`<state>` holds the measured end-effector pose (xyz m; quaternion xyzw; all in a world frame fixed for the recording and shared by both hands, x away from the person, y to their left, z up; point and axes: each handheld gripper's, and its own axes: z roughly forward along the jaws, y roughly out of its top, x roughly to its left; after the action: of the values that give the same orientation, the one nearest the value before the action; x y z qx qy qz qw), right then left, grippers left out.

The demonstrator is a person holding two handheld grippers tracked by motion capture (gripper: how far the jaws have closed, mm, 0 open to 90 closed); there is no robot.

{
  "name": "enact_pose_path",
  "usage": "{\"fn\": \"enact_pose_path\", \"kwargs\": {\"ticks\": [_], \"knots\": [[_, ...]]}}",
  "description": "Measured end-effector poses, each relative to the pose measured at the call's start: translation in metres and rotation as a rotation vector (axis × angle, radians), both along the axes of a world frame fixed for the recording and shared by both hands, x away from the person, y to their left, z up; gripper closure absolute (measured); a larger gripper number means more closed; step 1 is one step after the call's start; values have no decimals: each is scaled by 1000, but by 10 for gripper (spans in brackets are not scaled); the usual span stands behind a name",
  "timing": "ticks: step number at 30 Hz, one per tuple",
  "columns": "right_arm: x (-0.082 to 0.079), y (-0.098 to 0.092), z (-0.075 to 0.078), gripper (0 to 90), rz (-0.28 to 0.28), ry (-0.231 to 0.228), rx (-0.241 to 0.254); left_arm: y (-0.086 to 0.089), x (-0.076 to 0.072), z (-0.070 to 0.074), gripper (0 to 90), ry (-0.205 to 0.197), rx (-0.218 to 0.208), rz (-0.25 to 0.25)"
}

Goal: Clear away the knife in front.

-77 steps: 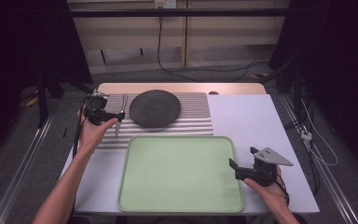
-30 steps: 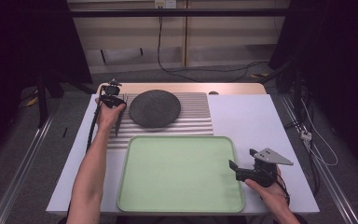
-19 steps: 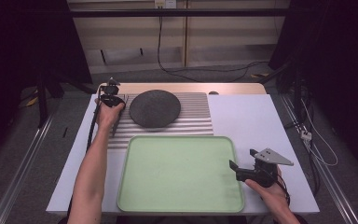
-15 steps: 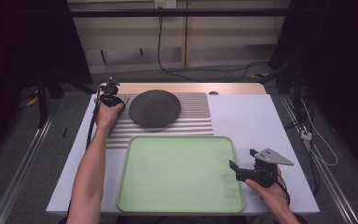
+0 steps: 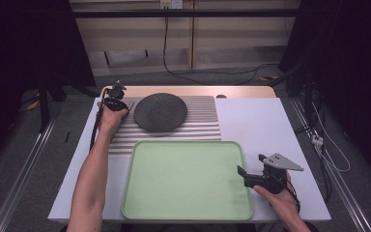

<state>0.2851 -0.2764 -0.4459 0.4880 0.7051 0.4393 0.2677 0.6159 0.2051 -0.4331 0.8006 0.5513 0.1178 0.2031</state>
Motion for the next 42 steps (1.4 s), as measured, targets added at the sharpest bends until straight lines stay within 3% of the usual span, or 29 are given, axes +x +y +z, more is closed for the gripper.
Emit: {"fn": "enact_pose_path", "kwargs": {"ticks": [11, 27, 30, 42], "knots": [[0, 1, 0, 95, -2, -1, -3, 1, -4, 4, 801, -11, -17, -25], [0, 1, 1, 95, 1, -4, -7, 4, -16, 21, 801, -46, 3, -53], [0, 1, 1, 95, 1, -5, -6, 4, -20, 25, 801, -50, -17, -68], [-1, 0, 1, 95, 0, -10, -6, 6, -30, 35, 800, -71, -26, -78]]}}
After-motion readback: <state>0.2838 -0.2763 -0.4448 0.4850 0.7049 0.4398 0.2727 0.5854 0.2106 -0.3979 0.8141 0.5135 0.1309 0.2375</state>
